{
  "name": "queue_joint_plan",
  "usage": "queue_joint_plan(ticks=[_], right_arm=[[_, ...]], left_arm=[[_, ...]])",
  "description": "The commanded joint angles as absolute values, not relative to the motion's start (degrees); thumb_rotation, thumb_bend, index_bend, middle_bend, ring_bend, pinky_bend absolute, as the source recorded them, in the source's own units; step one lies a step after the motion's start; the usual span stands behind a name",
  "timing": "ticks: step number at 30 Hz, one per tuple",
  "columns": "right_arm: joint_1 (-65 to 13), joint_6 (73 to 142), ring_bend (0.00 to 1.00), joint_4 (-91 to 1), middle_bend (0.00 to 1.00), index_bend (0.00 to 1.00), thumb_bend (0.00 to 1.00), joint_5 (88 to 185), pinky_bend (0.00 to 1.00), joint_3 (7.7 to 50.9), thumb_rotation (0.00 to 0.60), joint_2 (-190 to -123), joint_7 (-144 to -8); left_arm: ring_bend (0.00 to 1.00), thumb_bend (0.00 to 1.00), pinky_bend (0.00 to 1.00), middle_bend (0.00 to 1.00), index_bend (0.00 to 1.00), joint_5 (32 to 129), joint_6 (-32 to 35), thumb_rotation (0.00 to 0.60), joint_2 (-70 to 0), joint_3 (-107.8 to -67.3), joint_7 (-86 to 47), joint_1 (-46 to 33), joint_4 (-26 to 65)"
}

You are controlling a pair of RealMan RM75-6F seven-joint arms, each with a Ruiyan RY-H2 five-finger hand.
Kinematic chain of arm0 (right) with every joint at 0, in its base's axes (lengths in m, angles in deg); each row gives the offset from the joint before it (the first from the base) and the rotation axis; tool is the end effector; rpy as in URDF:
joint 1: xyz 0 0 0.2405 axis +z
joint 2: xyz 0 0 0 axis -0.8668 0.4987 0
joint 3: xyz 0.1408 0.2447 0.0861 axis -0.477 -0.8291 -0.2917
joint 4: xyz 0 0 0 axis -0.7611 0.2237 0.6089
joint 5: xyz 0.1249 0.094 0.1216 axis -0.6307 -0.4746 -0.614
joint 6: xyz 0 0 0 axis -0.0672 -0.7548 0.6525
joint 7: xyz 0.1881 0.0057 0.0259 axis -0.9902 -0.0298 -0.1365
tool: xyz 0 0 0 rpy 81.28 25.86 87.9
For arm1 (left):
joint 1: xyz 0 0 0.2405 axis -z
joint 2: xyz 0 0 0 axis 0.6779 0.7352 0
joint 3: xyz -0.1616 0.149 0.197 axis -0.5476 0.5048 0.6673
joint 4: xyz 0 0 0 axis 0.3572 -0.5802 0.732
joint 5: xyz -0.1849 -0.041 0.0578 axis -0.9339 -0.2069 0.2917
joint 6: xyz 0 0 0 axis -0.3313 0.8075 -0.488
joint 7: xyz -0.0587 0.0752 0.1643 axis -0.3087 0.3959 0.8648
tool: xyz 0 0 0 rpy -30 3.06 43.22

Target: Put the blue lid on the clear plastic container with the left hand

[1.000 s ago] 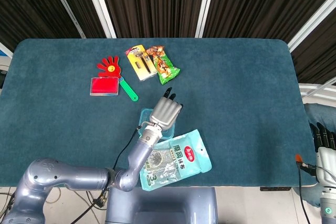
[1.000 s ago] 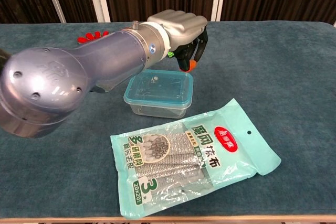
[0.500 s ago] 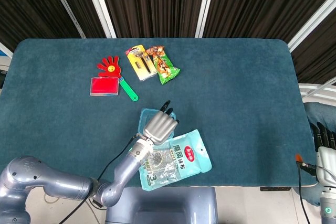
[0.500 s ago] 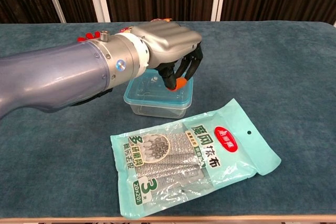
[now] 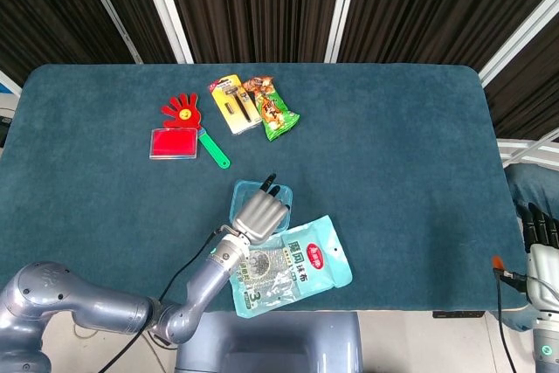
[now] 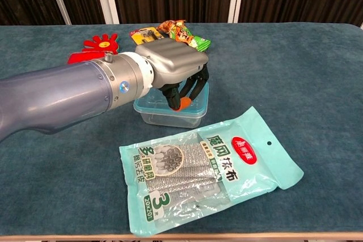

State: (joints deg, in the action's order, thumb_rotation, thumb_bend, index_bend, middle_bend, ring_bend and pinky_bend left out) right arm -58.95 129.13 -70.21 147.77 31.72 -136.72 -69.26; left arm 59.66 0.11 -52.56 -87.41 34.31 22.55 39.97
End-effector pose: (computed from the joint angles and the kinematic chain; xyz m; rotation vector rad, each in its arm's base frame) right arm -0.3606 -0.2173 0.2066 1.1341 -0.9856 0.8191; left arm -0.0117 0.3812 -0.1036 -2.1488 -0.5722 -0.7800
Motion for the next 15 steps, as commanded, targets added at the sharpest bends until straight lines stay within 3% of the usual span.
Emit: queue_joint_plan(ticks=[1,15], right_arm=[[-58.94,129.09,0.00,-70.20,0.00,0.00,0.35,147.74,0.00,31.70,0.600,-136.70,-69.33],[-59.01,129.10,0.00,-70.17,0.00,0.00,0.35,147.57,0.00,31.64,0.600,-136.64,-69.52]], left_arm=[[0.20,0.49,0.06,0.57,0.62,60.05,0.04,0.600,-52.95,-87.53,34.27,22.66,39.49],[0.20,0.49,0.06,0.57,0.62,59.54,-1.70,0.600,-55.38,-87.69,34.46,23.24,36.29]])
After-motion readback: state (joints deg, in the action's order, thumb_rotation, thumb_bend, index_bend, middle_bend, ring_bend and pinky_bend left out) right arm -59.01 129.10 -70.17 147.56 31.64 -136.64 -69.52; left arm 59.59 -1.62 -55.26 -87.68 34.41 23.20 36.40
